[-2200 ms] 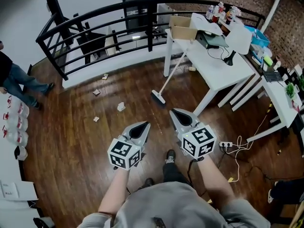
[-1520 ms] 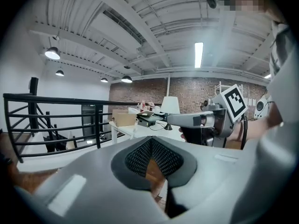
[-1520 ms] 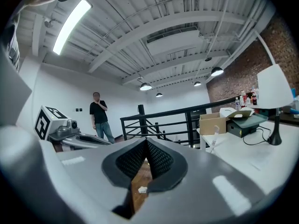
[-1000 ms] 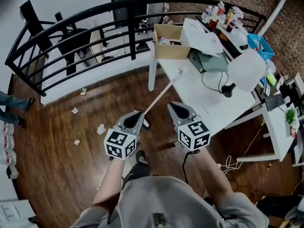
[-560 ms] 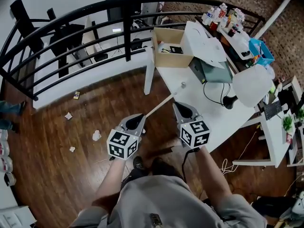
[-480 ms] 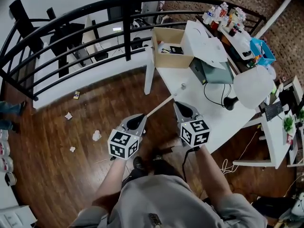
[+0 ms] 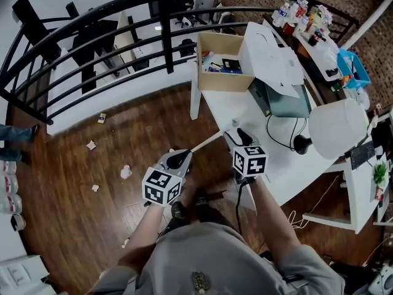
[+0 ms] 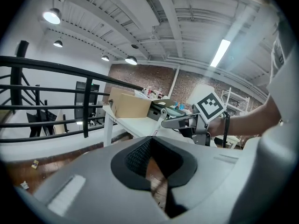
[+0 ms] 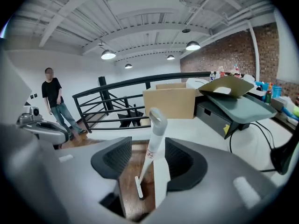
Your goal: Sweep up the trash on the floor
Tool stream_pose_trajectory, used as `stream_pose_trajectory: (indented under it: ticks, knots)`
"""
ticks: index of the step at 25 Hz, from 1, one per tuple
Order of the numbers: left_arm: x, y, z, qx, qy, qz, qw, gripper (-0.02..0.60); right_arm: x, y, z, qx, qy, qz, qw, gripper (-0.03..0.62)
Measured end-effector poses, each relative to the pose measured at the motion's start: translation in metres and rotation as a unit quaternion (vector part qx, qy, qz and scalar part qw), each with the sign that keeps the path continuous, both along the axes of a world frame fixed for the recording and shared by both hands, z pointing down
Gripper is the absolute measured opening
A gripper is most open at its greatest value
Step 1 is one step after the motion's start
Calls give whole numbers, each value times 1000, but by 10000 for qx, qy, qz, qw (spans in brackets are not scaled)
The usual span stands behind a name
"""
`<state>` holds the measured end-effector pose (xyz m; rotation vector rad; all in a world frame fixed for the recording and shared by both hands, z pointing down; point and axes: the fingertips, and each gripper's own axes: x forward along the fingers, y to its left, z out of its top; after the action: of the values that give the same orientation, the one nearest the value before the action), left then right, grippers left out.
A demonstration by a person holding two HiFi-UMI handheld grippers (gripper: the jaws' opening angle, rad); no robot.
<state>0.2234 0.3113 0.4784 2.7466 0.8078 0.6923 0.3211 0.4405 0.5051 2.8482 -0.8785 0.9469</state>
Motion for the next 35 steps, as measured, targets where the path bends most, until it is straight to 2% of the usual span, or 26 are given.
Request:
stream_pose_trajectory:
  ticks: [6, 11, 13, 16, 19, 23, 28, 35]
  knots:
    - [6, 4, 22, 58, -306, -136, 9994, 5, 25, -11, 22, 169, -231, -544, 9981, 221]
    - [3, -6, 33, 102, -473, -368, 9982, 5, 35, -32, 32, 36, -297, -1088, 9936, 218]
    - [2, -12, 35, 119, -500, -468, 9976, 5, 36, -41, 35, -78, -288, -1308, 9910, 206]
    - [-2, -20, 37, 124, -544, -626, 9965, 5, 31, -53, 38, -232, -341, -1606, 9862, 143]
    - [-7, -26, 41, 120, -586, -769, 9952, 5, 17, -66, 40, -327, -438, -2034, 9776, 72]
    - [-13, -33, 46, 140, -619, -979, 9932, 5, -2, -87, 36, -387, -427, -2627, 9632, 67]
    - [-38, -37, 55, 134, -720, -1253, 9894, 5, -35, -107, 31, -393, -434, -3105, 9488, 63]
    - [-82, -78, 55, 278, -701, -1965, 9776, 5, -74, -172, 15, -296, -213, -3937, 9185, 63]
